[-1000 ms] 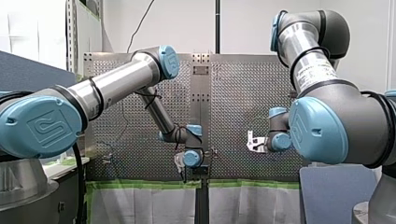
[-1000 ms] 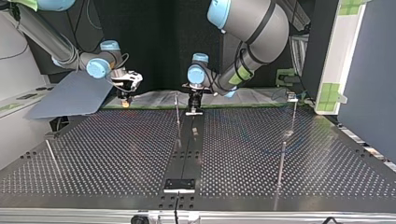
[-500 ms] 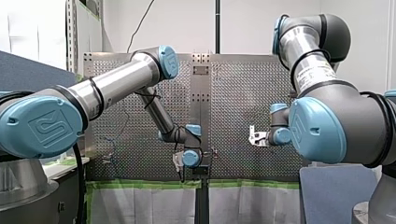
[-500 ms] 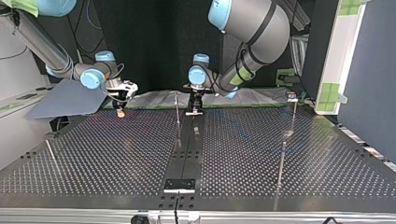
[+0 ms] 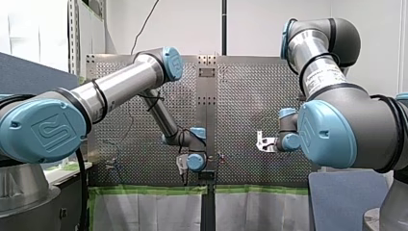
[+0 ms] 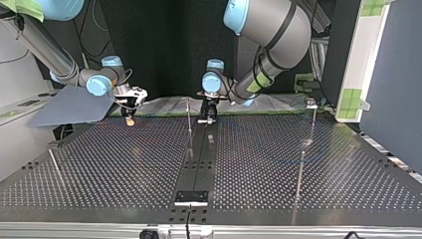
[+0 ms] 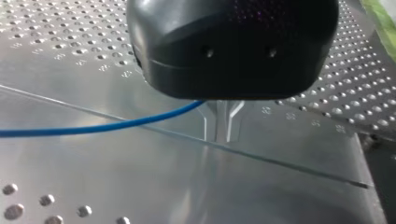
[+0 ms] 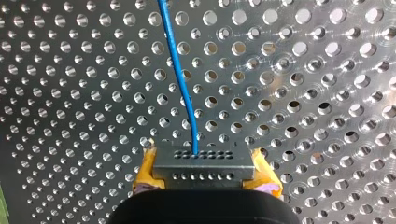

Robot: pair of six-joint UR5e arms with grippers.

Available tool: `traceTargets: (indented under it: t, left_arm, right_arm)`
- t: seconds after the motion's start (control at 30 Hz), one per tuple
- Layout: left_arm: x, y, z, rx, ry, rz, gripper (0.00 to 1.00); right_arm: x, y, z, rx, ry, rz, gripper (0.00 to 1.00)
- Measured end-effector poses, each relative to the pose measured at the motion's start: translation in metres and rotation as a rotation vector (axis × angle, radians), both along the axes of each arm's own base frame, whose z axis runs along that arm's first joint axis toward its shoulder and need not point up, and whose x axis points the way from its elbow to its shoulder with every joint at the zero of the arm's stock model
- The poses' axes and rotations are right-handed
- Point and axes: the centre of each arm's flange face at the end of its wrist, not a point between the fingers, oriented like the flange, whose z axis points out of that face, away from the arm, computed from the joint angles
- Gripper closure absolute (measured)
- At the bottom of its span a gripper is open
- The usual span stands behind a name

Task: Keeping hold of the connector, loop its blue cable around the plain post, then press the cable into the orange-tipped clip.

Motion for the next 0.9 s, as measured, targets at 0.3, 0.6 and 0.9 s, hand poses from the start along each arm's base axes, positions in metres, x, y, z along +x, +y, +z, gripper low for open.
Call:
traceTargets:
  t: [0.3,0.6,0.9]
  left_arm:
    - [-0.002,-0.003,0.005,0.018,0.006,-0.012,0.01]
    - [-0.015,-0.006,0.002,0.112,0.067,-0.035,0.01]
    - [-0.041,-0.019,0.025,0.180,0.065,-0.113,0.01]
  right_arm:
    - [0.000,0.001,0.000,0.006,0.002,0.002,1.00]
    - [0.002,0.002,-0.001,0.012,0.003,0.008,1.00]
    - [0.001,0.003,-0.002,0.021,0.005,0.006,1.00]
